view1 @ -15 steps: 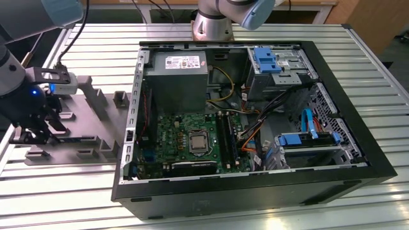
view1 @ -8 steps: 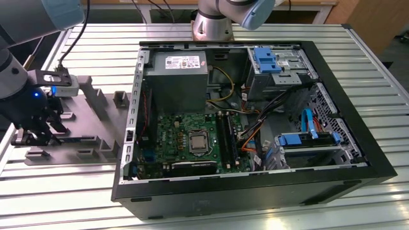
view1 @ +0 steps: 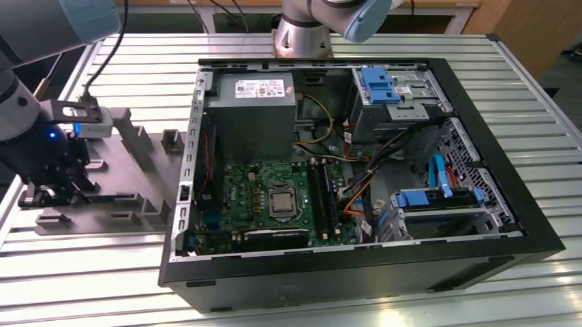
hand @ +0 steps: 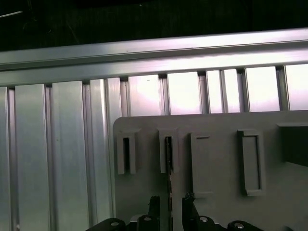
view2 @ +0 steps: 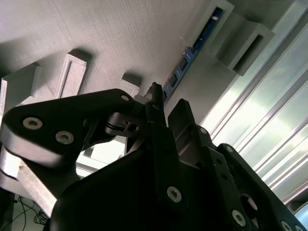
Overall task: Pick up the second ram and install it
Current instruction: 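Pick up the second ram and move it above second insertion slot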
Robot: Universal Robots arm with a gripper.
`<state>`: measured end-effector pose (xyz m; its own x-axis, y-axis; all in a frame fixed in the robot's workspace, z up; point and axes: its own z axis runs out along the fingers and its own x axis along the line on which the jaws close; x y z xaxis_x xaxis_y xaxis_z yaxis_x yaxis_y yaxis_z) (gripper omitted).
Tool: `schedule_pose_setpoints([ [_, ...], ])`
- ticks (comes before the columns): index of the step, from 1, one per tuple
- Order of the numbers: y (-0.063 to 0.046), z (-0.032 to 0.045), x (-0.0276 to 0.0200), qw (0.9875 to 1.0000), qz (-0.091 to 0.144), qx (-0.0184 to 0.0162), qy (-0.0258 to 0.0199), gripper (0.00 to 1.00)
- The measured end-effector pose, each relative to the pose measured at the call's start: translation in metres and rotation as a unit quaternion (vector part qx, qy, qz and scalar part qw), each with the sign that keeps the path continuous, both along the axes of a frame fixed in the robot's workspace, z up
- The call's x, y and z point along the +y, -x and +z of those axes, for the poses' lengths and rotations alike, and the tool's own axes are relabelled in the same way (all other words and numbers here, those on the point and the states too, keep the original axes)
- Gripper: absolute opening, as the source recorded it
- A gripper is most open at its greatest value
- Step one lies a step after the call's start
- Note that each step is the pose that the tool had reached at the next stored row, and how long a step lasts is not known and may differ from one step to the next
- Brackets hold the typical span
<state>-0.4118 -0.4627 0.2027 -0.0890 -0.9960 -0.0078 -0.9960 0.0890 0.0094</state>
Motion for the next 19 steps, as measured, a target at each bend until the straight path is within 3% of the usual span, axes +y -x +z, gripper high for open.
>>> schedule_pose_setpoints([
  [11,-0.001,-0.0109,0.0004,1.0000,0.000,0.0001,0.0000,0.32],
  [19,-0.001,-0.0134,0.0004,1.0000,0.000,0.0002,-0.0046,0.32],
])
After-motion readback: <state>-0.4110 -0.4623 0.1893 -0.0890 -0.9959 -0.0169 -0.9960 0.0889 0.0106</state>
